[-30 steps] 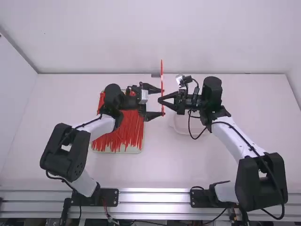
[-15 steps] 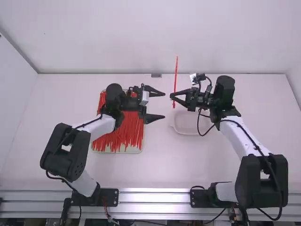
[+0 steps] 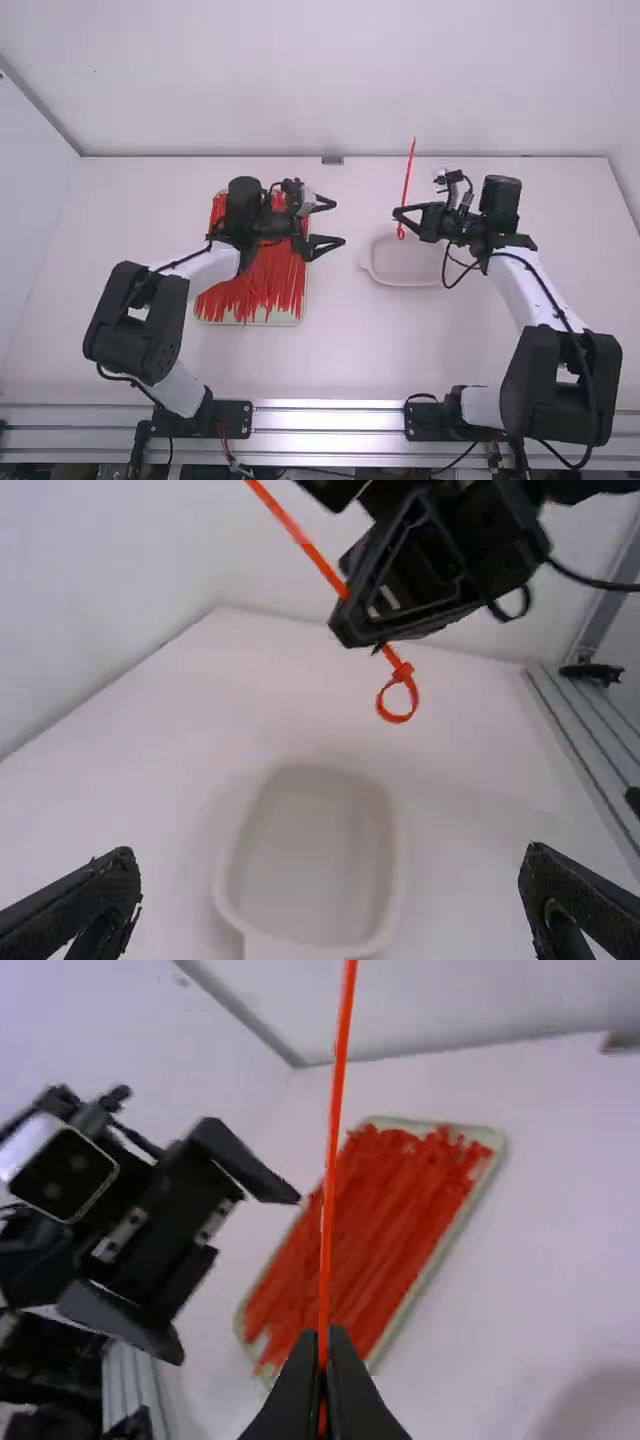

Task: Fasten the cable tie

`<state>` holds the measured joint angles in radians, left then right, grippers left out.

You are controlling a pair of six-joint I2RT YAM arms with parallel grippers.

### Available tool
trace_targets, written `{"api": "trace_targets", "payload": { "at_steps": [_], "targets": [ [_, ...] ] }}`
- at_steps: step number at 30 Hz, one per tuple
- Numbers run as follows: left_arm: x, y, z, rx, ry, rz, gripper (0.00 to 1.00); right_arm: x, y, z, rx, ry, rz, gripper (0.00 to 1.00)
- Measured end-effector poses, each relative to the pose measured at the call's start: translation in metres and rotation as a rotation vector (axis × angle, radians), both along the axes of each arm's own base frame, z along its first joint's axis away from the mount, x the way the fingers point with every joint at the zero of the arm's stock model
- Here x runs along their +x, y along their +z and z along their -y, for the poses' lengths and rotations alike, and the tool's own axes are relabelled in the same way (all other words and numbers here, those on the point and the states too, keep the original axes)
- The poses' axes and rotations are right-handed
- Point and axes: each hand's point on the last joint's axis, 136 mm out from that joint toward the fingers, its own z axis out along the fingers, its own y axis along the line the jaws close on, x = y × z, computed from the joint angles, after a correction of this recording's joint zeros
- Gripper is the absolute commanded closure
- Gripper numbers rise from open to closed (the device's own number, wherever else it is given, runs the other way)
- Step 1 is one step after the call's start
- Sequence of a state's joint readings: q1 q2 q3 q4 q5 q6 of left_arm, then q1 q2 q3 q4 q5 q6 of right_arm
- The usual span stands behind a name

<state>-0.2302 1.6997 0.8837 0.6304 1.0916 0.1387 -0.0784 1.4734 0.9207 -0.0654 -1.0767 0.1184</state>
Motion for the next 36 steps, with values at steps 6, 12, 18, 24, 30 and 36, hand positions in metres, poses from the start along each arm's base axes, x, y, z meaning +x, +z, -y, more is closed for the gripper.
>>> {"api": "trace_targets", "payload": {
  "at_steps": [6,12,18,24,30,36],
  "targets": [
    [0.008,-0.015,-0.014,0.031,0.064,-0.083,0.01,0.012,-0.035,0.022,-0.182,-0.154,-0.067,1.0],
    [0.017,-0.038,-0.023,0.103,0.163,-0.16,0.01,0.027,-0.061,0.035,-0.356,-0.299,-0.072,1.0],
    [0.025,-0.055,-0.033,0.163,0.246,-0.208,0.01,0.023,-0.099,0.036,-0.431,-0.32,-0.129,1.0],
    [0.023,-0.073,-0.049,0.226,0.285,-0.29,0.01,0.025,-0.132,0.043,-0.483,-0.344,-0.172,1.0],
    [0.025,-0.072,-0.052,0.252,0.282,-0.273,0.01,0.023,-0.159,0.051,-0.531,-0.362,-0.232,0.96],
    [0.024,-0.073,-0.052,0.258,0.28,-0.272,0.01,0.022,-0.168,0.054,-0.555,-0.371,-0.253,0.36]
  ]
}}
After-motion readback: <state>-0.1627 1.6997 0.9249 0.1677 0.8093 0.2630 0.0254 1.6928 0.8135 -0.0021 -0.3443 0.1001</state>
